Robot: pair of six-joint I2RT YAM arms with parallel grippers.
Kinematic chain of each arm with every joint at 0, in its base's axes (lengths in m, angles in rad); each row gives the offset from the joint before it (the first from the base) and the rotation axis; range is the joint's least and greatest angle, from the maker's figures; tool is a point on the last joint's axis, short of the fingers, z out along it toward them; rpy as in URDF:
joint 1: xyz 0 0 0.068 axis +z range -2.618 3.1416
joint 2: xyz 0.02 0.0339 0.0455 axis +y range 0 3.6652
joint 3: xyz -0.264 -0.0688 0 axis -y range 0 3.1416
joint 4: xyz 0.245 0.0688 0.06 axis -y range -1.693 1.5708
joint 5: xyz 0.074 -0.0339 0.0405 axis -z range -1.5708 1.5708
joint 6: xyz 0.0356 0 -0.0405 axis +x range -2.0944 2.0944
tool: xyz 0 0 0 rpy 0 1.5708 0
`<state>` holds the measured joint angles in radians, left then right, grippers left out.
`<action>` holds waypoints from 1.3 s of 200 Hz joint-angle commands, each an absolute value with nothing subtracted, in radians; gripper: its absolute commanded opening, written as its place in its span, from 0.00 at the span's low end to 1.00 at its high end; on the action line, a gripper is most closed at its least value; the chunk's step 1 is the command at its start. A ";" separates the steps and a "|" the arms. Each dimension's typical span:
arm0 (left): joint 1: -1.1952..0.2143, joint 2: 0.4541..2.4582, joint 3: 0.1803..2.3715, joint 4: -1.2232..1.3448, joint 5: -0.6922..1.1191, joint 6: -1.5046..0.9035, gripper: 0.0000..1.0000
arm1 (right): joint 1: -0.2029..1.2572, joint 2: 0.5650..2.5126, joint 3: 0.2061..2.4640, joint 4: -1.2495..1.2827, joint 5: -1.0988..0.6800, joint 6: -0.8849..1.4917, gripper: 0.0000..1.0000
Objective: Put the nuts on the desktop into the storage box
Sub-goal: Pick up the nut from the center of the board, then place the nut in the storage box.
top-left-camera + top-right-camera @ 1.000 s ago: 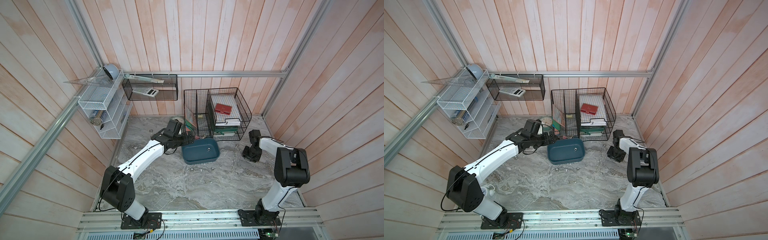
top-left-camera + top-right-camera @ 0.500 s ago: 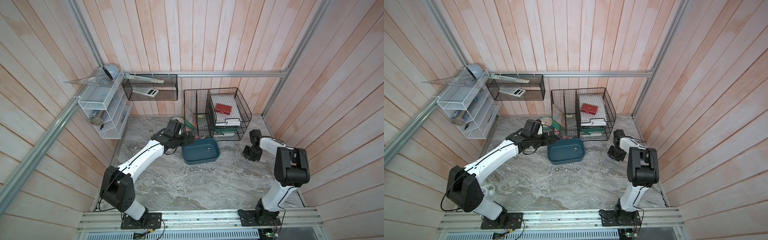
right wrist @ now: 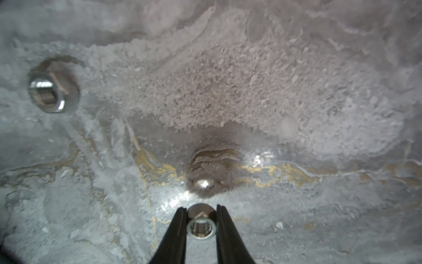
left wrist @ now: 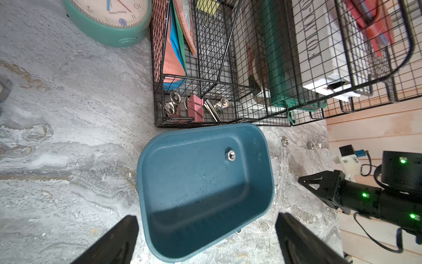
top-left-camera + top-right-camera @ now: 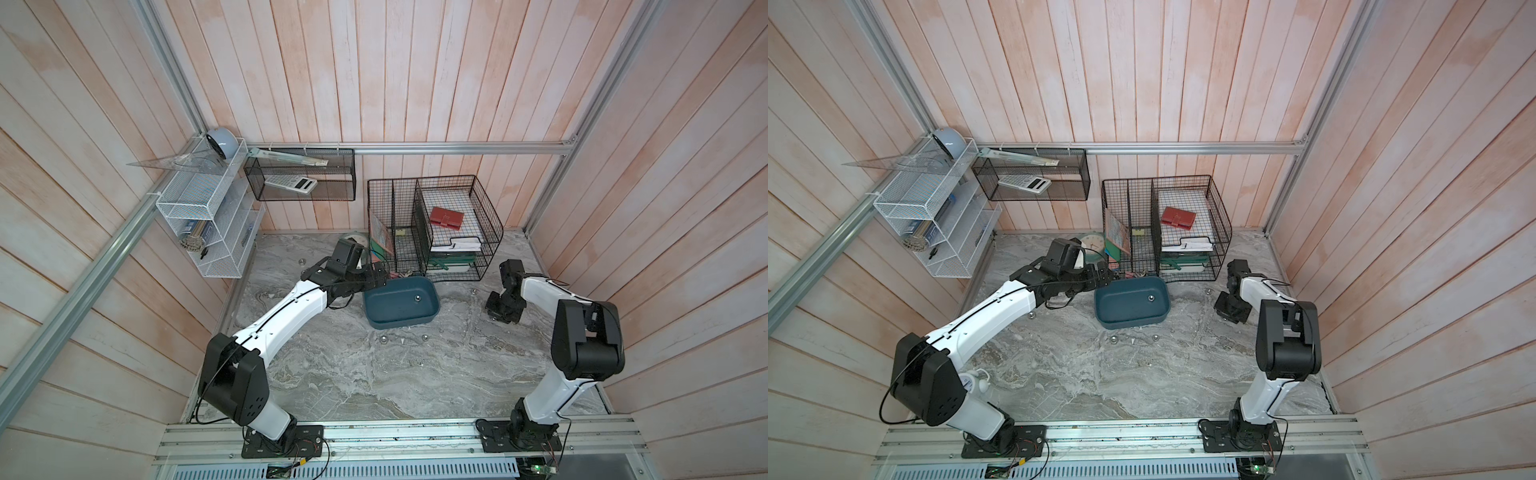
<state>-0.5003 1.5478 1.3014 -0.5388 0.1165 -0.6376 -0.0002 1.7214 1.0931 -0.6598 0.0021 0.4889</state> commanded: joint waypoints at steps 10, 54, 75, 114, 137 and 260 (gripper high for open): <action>-0.504 1.502 1.268 -0.539 0.055 -0.653 1.00 | 0.058 1.662 1.138 -0.735 0.013 0.468 0.15; -0.501 1.461 1.235 -0.538 0.005 -0.662 1.00 | 0.182 1.640 1.261 -0.825 0.066 0.450 0.15; -0.496 1.441 1.218 -0.538 -0.015 -0.667 1.00 | 0.248 1.645 1.318 -0.850 0.079 0.456 0.15; -0.483 1.380 1.174 -0.540 -0.081 -0.680 1.00 | 0.366 1.678 1.425 -0.881 0.094 0.475 0.15; -0.470 1.338 1.144 -0.542 -0.115 -0.688 1.00 | 0.425 1.702 1.481 -0.900 0.104 0.481 0.15; -0.430 1.232 1.053 -0.562 -0.126 -0.706 1.00 | 0.592 1.862 1.574 -0.883 0.086 0.475 0.15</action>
